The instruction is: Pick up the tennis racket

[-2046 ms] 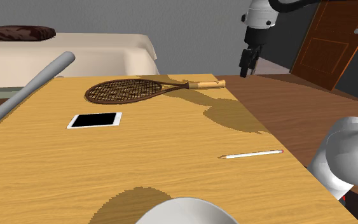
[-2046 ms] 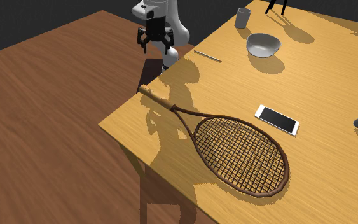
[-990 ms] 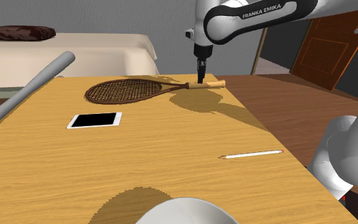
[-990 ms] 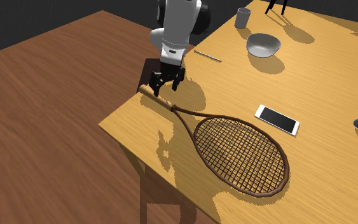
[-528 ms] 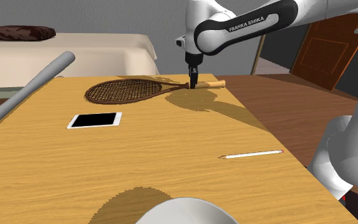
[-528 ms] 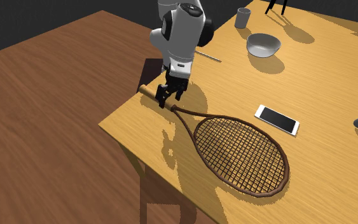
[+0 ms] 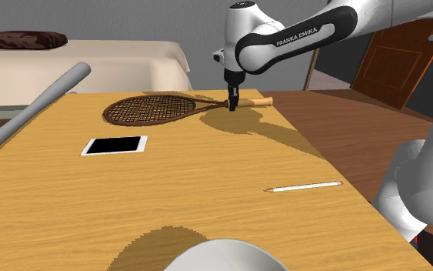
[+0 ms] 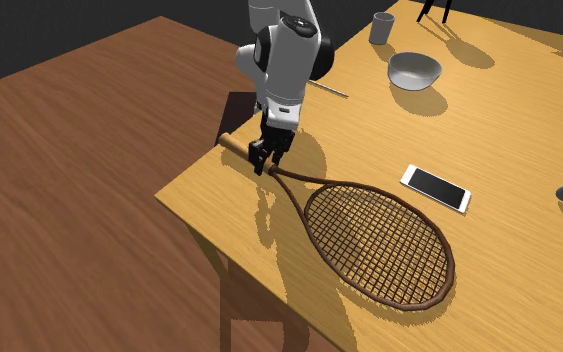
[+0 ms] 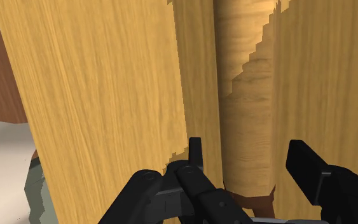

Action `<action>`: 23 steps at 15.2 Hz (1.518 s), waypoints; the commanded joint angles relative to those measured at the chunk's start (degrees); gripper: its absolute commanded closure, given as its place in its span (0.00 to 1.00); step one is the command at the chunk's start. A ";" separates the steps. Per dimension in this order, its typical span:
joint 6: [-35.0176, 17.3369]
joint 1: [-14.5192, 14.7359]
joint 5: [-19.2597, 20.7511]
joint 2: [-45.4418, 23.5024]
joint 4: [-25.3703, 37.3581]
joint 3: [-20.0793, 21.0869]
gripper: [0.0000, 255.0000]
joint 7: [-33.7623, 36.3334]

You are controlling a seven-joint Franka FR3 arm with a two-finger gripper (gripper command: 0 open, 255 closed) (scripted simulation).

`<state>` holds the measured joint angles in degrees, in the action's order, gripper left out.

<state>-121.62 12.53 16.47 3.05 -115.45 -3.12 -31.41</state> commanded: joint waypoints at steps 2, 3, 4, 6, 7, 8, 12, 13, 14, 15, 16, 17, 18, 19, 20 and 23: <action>0.06 -0.01 -0.03 -0.08 -0.07 -0.02 1.00 -0.01; 0.05 0.00 -0.02 -0.07 -0.08 -0.01 1.00 0.01; 0.10 -0.01 -0.03 -0.03 -0.07 -0.02 1.00 -0.02; -0.02 0.01 -0.01 -0.24 -0.01 0.02 1.00 0.09; 0.70 0.04 -0.12 -0.07 0.56 0.04 1.00 -0.11; 1.43 0.06 -0.23 0.09 1.15 0.06 1.00 -0.30; 4.34 0.14 -0.63 0.59 3.63 0.14 1.00 -1.07; 5.07 0.16 -0.72 0.68 4.29 0.16 1.00 -1.25; 5.80 0.18 -0.81 0.76 4.95 0.18 1.00 -1.44; 6.53 0.19 -0.90 0.84 5.63 0.20 1.00 -1.62; 7.27 0.21 -0.99 0.89 6.32 0.22 1.00 -1.81; 8.00 0.23 -1.07 0.94 7.03 0.24 1.00 -1.99; 8.74 0.24 -1.15 0.98 7.75 0.26 1.00 -2.17; 9.48 0.26 -1.22 1.00 8.49 0.28 1.00 -2.35; 10.22 0.27 -1.30 1.01 9.24 0.30 1.00 -2.53; 11.08 0.29 -1.38 1.01 10.11 0.33 1.00 -2.73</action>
